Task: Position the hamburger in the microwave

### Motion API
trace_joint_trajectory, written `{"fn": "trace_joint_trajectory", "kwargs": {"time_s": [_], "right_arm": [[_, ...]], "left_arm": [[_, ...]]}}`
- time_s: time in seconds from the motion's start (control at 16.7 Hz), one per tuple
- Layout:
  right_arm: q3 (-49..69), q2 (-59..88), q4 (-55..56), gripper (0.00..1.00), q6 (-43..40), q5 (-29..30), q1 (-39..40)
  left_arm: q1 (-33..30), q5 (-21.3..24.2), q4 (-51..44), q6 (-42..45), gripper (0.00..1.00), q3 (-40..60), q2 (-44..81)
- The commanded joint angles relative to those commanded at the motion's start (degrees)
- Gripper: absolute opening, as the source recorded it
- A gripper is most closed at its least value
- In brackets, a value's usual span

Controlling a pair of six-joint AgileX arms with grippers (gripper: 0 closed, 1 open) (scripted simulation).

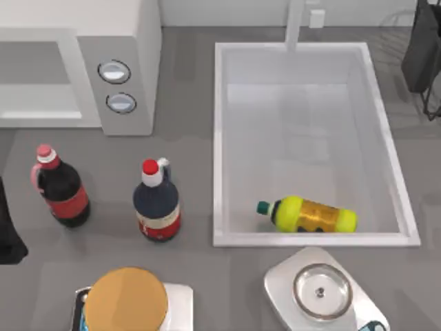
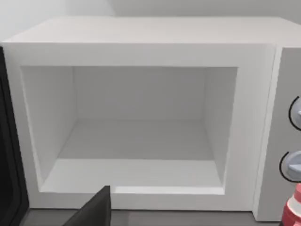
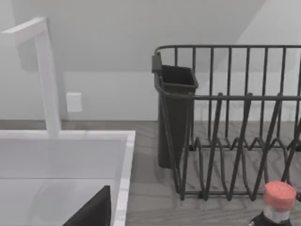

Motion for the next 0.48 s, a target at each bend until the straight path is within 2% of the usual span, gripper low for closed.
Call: {"fn": "trace_joint_trajectory", "kwargs": {"time_s": [0.24, 0.48], "right_arm": [[0.0, 0.0, 0.0, 1.0, 0.0, 0.0, 0.0], [0.0, 0.0, 0.0, 1.0, 0.0, 0.0, 0.0]], "left_arm": [[0.3, 0.0, -1.28, 0.09, 1.0, 1.65, 1.81], [1.92, 0.01, -8.14, 0.54, 1.0, 10.5, 12.72]]}}
